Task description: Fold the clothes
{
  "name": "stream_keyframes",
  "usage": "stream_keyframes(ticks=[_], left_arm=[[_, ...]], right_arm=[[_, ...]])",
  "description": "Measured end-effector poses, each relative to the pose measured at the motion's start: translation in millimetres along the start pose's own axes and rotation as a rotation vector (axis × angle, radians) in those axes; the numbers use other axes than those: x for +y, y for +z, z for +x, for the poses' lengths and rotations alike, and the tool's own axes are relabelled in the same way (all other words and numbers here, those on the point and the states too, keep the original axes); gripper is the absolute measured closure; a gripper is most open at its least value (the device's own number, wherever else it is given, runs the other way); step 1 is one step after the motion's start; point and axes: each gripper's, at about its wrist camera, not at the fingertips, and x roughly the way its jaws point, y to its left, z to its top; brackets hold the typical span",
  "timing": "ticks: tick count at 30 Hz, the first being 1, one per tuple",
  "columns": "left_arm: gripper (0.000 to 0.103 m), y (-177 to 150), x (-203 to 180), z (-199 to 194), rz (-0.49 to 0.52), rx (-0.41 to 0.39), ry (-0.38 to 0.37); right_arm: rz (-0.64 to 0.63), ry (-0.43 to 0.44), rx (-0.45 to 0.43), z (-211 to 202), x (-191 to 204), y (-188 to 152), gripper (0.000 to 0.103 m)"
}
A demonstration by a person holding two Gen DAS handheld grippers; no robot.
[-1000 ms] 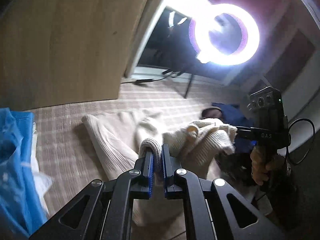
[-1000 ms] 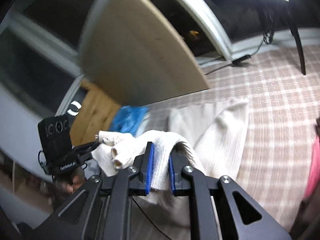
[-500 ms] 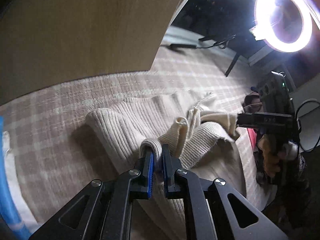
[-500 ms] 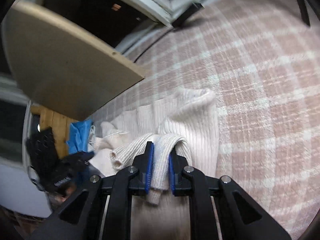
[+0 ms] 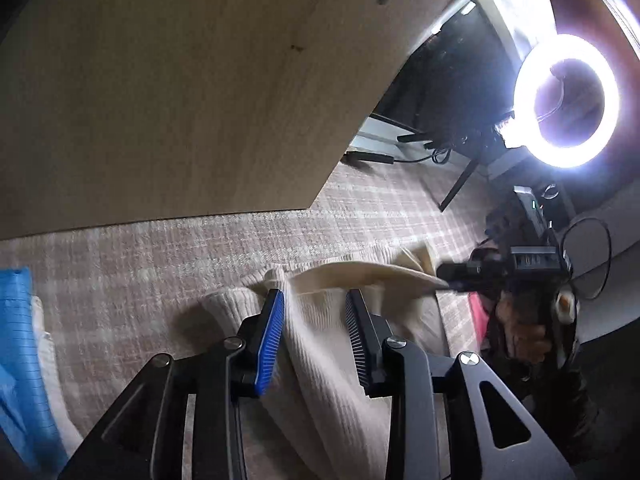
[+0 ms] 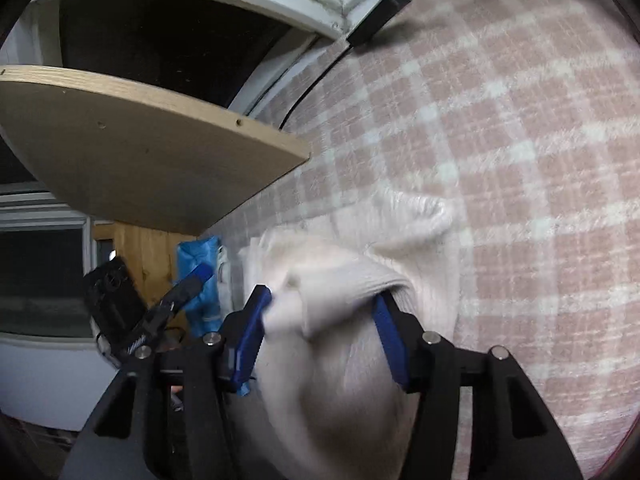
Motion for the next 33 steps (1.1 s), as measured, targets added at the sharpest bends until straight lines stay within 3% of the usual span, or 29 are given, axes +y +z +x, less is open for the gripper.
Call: stream_keyframes(ticks=[3, 7, 11, 13, 14, 15, 17, 21, 22, 26, 29, 32, 33], left_arm=[[0.074, -8, -6, 0, 0.040, 0.008, 0.033], [0.074, -15, -10, 16, 0.069, 0.053, 0.085], [0.075, -19, -14, 34, 0.099, 0.064, 0.125], [0.089, -22, -16, 43, 0.114, 0.070, 0.145], [0.089, -23, -17, 48, 0.122, 0.073, 0.155], [0.090, -24, -18, 52, 0.130, 0.076, 0.165], [0.091, -24, -20, 41, 0.139, 0.058, 0.173], [0.092, -30, -10, 14, 0.072, -0.015, 0.113], [0.092, -31, -4, 20, 0.052, -0.002, 0.114], [0.088, -32, 16, 48, -0.011, 0.060, 0.113], [0.087, -30, 13, 47, -0.008, 0.053, 0.143], [0.077, -28, 10, 44, -0.002, 0.043, 0.176], [0.070, -27, 9, 43, 0.000, 0.039, 0.187]], right_arm=[[-0.033, -0.061, -0.055, -15, 6, 4, 0.051], [-0.223, -0.243, -0.154, -35, 28, -5, 0.051], [-0.444, -0.427, -0.122, -7, 45, -21, 0.051], [-0.512, -0.448, -0.100, 11, 45, -25, 0.051], [-0.540, -0.458, -0.086, 20, 45, -28, 0.059], [-0.546, -0.468, -0.069, 28, 44, -28, 0.080], [-0.526, -0.437, -0.065, 33, 42, -29, 0.088], [-0.439, -0.276, -0.089, 0, 37, -27, 0.091], [-0.399, -0.251, -0.090, -4, 30, -24, 0.091], [-0.318, -0.289, -0.012, 15, -5, -7, 0.079], [-0.293, -0.256, -0.045, -3, -4, 2, 0.064], [-0.373, -0.282, -0.107, -17, 6, 7, 0.049], [-0.392, -0.299, -0.108, -16, 8, 9, 0.049]])
